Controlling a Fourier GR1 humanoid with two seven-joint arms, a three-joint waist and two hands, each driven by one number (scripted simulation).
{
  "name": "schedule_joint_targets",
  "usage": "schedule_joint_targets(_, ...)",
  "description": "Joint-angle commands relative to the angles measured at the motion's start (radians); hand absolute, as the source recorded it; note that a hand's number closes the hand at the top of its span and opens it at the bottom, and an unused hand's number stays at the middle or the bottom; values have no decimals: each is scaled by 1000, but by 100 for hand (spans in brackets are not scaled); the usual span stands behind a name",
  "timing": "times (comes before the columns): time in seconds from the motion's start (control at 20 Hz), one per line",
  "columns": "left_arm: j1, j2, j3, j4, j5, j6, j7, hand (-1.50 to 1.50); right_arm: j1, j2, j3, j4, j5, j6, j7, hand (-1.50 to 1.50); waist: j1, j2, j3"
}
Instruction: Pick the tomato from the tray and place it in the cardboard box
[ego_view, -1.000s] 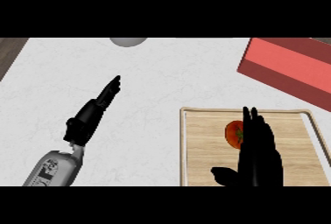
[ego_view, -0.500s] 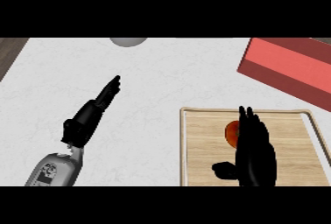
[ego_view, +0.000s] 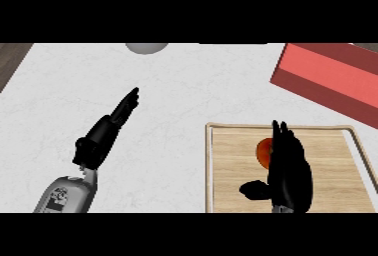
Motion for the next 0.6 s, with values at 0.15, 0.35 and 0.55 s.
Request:
schedule_joint_targets(0.15,73,-20,-12,-59,-35,-8,-6,0,-12,-20,-35,81,1,-6,-17,-150,3,6,5)
schedule_joint_targets(0.35,-4,-12,41,-3,-10,-34,1,0,-42,-23,-57,130,11,-6,-19,-150,2,7,4)
schedule_joint_targets(0.55,-65,-38,33,44,-39,-16,29,0,-52,-34,-68,172,-25,-39,-63,150,-1,7,5)
